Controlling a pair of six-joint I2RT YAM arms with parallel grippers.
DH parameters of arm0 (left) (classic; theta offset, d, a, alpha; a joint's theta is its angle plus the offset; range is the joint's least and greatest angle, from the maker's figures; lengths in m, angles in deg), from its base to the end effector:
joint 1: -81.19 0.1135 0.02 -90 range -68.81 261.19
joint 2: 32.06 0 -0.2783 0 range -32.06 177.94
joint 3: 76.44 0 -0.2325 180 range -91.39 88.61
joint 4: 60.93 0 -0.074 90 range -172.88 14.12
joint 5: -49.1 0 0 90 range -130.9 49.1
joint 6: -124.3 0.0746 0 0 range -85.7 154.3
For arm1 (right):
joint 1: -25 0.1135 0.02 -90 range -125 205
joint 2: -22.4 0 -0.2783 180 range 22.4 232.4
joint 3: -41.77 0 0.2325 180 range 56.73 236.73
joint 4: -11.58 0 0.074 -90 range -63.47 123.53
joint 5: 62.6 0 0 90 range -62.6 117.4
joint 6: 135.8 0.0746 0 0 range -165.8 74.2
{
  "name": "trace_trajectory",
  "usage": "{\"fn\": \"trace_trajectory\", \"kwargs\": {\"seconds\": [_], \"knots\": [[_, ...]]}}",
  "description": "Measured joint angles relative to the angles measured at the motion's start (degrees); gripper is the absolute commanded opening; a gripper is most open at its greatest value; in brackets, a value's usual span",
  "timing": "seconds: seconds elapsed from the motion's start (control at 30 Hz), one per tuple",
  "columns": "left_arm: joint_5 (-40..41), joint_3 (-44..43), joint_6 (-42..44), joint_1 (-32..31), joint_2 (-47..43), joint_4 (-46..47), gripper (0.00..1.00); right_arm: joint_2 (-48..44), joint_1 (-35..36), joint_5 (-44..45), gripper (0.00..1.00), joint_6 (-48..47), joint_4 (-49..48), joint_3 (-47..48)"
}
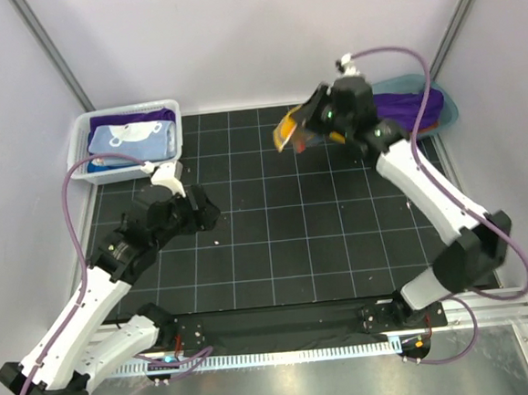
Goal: Fold and stack the towels
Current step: Move the towel to the center of the board
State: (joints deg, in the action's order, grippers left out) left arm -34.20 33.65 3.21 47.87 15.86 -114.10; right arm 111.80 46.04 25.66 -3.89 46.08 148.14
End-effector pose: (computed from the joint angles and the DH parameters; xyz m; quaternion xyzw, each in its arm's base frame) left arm 0.1517 -0.0893 0.3304 -0.0118 0.8700 -0.2182 0.4419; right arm 0.3549 0.1389 0.4149 0.1372 0.7948 0.3190 0.4977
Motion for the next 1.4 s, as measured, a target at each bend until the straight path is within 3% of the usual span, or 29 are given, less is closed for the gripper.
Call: {"fn": "trace_trajectory", "kwargs": {"seconds": [0.33, 0.5, 0.7, 0.8, 0.83, 0.9, 0.93, 1.07, 1.23, 1.4], "knots": [[2.8, -1.9, -1.44, 1.2, 2.12, -0.98, 0.77, -34.14, 19.34, 2.95, 0.01, 10.14, -5.97, -48.09], [0.26, -1.09, -4.42, 1.2, 9.55, 2.21, 0.75, -40.96, 31.58, 6.01, 0.01, 17.03, -4.07, -59.8], [-3.98, -0.37, -8.0, 1.2, 20.41, 7.74, 0.74, -45.2, 53.0, 13.51, 0.01, 24.63, 0.28, -62.99], [-6.34, -3.06, -8.79, 1.2, 28.44, 9.27, 0.72, -41.0, 63.84, 18.6, 0.18, 27.56, 3.85, -61.29], [-6.93, -4.13, -8.92, 1.2, 30.99, 9.84, 0.73, -39.1, 66.07, 19.82, 0.35, 28.28, 5.33, -60.28], [-8.26, -6.32, -9.16, 1.2, 36.46, 11.78, 0.72, -35.01, 69.51, 22.36, 0.5, 29.79, 9.68, -57.46], [-8.76, -6.93, -9.29, 1.2, 38.56, 12.68, 0.72, -33.99, 70.03, 23.93, 0.6, 30.29, 11.89, -56.24], [-10.91, -9.86, -9.86, 1.03, 44.3, 13.4, 0.73, -36.44, 67.47, 31.61, 0.65, 30.21, 21.22, -51.89], [-14.01, -21.22, -9.07, -0.63, 53.88, 15.23, 0.7, -42.07, 47.32, 36.0, 0.64, 22.8, 25.99, -45.2], [-17.0, -34.05, -4.92, -3.89, 65.37, 18.18, 0.69, -41.05, 29.24, 34.97, 0.58, 12.68, 25.73, -42.47]]}}
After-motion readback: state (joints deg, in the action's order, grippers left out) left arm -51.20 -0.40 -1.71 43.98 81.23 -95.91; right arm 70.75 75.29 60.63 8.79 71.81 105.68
